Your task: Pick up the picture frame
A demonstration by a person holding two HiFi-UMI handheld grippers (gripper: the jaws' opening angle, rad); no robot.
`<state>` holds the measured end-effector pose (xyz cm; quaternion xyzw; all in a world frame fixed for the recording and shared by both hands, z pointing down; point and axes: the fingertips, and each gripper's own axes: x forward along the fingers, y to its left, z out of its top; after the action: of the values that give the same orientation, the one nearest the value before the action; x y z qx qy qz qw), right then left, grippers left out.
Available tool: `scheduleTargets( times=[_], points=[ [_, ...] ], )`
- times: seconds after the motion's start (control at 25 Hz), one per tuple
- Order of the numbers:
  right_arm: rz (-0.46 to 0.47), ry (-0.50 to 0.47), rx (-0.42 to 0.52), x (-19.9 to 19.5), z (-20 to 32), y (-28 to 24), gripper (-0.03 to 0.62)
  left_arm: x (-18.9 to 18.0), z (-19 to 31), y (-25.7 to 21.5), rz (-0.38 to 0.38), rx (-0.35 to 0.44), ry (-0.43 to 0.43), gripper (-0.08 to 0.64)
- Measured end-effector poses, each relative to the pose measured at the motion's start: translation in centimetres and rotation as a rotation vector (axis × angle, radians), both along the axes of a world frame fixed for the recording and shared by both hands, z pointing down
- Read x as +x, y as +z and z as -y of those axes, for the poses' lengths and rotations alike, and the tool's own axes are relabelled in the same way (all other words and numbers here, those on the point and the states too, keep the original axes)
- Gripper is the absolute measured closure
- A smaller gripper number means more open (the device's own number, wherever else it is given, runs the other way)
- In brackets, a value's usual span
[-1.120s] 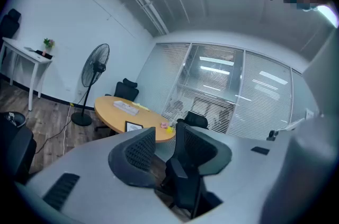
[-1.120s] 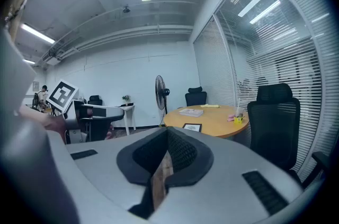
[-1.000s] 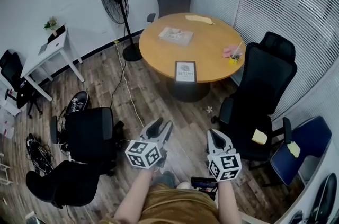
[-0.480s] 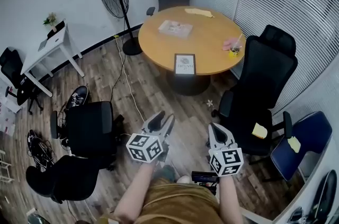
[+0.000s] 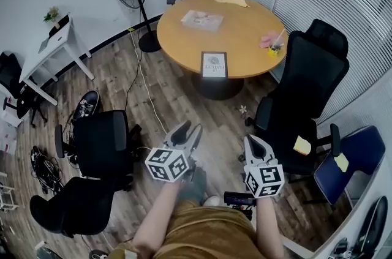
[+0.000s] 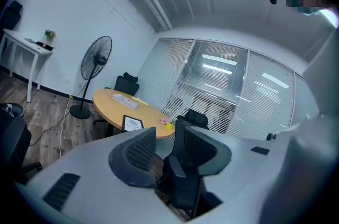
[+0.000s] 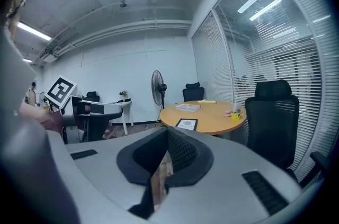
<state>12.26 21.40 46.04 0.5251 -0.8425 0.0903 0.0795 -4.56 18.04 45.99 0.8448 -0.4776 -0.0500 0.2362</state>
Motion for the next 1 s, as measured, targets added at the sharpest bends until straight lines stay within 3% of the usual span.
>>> scheduleTargets(
  times=[0.16,0.4,0.6,0.76,1.0],
  points=[
    [-0.027,0.009,-0.019,0.2,3.8,1.4,0.580,0.1,4.4,1.6,-0.019,-0.020,0.007,0.379],
    [-0.045,0.043,-0.036,0.3,13.6,1.5,0.580,-0.6,15.4,2.3,-0.002,-0.031,0.032,0.379],
    [-0.066,0.075,-0.042,0.2,20.8,1.3,0.580,-1.6,23.5,2.4,-0.032,-0.025,0.037,0.379],
    [-0.086,0.116,-0.052,0.6,24.5,1.8,0.580,-1.3,27.8,3.3,-0.028,-0.050,0.082,0.379],
    [-0.124,0.186,0.028,1.2,27.6,0.9,0.580,-1.4,31.1,3.7,-0.068,-0.062,0.120,0.379]
  ],
)
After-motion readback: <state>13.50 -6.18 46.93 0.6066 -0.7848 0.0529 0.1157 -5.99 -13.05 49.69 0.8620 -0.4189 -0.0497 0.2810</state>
